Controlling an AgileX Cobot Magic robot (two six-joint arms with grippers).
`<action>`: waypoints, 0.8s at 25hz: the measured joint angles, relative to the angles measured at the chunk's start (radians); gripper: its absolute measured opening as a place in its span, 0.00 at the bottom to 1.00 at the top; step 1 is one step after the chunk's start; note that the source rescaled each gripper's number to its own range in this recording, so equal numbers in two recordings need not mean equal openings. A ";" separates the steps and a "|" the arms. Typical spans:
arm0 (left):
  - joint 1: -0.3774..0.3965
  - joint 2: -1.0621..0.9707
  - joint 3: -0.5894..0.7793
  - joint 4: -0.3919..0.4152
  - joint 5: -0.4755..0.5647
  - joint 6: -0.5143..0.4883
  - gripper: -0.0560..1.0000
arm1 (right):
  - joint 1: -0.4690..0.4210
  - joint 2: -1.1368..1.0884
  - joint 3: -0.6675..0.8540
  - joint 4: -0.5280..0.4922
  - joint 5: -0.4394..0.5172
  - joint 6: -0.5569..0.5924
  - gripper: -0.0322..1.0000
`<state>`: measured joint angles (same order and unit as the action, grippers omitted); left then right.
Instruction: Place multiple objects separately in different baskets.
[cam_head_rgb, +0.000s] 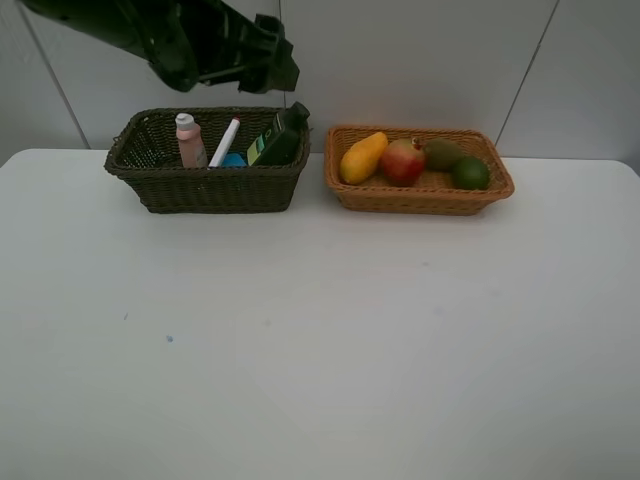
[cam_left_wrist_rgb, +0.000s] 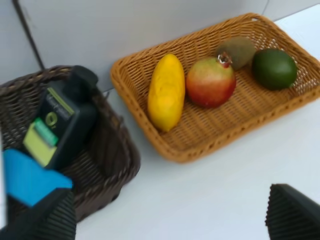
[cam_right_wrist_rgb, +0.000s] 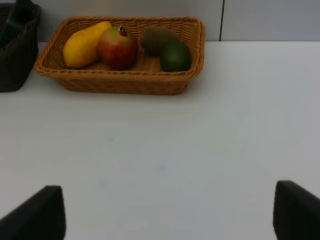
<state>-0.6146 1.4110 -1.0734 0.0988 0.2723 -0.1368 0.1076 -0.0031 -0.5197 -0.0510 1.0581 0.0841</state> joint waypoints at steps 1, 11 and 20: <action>0.000 -0.056 0.026 0.002 0.025 0.000 1.00 | 0.000 0.000 0.000 0.000 0.000 0.000 1.00; 0.000 -0.456 0.209 0.005 0.319 0.000 1.00 | 0.000 0.000 0.000 0.000 0.000 0.000 1.00; 0.000 -0.623 0.325 -0.002 0.559 -0.003 1.00 | 0.000 0.000 0.000 0.000 0.000 0.000 1.00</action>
<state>-0.6146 0.7876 -0.7486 0.0968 0.8315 -0.1400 0.1076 -0.0031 -0.5197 -0.0510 1.0581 0.0841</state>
